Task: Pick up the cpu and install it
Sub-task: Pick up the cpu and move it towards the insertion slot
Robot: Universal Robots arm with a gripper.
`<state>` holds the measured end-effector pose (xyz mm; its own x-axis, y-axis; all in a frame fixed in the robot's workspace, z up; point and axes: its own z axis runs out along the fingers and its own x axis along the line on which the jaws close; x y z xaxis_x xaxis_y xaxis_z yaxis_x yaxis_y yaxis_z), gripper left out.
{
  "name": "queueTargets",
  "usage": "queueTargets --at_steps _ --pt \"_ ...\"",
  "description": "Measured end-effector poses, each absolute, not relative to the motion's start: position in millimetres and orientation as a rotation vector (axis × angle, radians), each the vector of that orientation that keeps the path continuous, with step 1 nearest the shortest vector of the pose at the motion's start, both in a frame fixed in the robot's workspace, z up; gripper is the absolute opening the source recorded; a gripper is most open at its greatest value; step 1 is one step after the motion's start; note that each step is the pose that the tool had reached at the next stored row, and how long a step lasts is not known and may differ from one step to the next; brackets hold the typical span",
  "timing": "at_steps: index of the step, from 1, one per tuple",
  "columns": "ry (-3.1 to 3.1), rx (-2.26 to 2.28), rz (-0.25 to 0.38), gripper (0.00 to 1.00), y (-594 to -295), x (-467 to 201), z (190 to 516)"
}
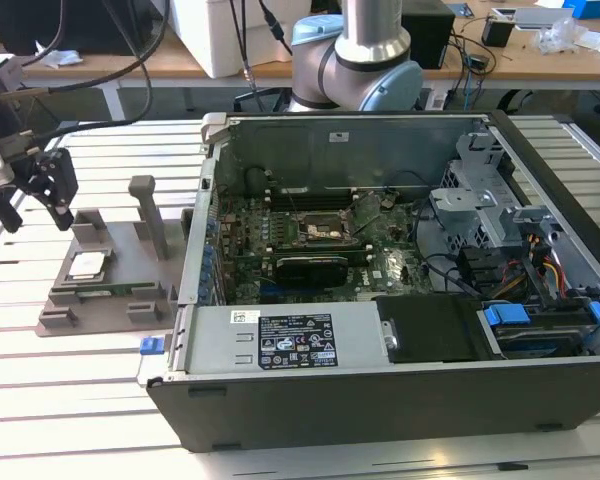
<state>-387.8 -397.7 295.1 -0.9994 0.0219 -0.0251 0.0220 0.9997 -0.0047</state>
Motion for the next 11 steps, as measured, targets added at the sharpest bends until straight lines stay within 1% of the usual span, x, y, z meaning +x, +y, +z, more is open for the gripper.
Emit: queueTargets --at_steps 7,11 --pt "3.117 0.02 -0.008 0.66 -397 -387 282" --pt "3.116 -0.071 -0.007 0.66 -395 -387 278"
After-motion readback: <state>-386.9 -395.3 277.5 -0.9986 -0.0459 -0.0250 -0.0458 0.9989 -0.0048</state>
